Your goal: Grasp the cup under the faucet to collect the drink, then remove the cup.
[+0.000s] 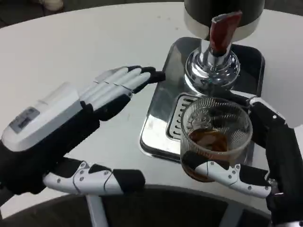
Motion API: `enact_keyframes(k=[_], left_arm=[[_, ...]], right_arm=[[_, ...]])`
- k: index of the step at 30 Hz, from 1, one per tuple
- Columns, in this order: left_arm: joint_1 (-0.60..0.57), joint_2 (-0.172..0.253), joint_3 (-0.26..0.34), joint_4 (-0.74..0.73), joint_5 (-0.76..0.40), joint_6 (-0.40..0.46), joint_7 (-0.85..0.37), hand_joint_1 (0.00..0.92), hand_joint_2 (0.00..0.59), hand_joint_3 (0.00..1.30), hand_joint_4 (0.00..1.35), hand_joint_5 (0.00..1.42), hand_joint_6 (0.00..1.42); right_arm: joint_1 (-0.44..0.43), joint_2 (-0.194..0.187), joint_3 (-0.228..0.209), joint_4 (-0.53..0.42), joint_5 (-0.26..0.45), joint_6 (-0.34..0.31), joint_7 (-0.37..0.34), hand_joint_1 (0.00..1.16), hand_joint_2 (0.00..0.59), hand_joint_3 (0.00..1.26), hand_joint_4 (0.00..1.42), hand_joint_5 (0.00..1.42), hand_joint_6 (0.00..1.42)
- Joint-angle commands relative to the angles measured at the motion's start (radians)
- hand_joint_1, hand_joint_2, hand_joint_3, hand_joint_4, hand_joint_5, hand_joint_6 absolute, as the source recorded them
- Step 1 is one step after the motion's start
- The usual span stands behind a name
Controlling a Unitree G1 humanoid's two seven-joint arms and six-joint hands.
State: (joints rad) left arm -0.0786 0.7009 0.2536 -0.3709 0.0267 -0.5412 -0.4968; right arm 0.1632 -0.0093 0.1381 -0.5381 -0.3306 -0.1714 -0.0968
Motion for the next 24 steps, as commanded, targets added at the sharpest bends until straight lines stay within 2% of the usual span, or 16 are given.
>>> enact_keyframes(k=[1,12,24], left_arm=[[0.103,0.063,0.066,0.037,-0.057,-0.12,-0.061,0.0,0.088,0.03,0.0,0.0,0.0],[0.234,0.14,0.136,0.077,-0.158,-0.272,-0.15,0.0,0.089,0.0,0.0,0.0,0.0],[0.314,0.155,0.155,0.032,-0.194,-0.331,-0.181,0.0,0.09,0.0,0.0,0.0,0.0]], right_arm=[[0.043,-0.015,0.014,-0.096,0.049,0.015,0.054,0.95,0.146,0.77,0.81,0.94,0.84],[0.12,-0.063,0.02,-0.193,0.138,0.077,0.168,0.95,0.146,0.77,0.81,0.94,0.84],[0.205,-0.094,0.045,-0.276,0.195,0.113,0.214,0.94,0.144,0.77,0.81,0.94,0.84]])
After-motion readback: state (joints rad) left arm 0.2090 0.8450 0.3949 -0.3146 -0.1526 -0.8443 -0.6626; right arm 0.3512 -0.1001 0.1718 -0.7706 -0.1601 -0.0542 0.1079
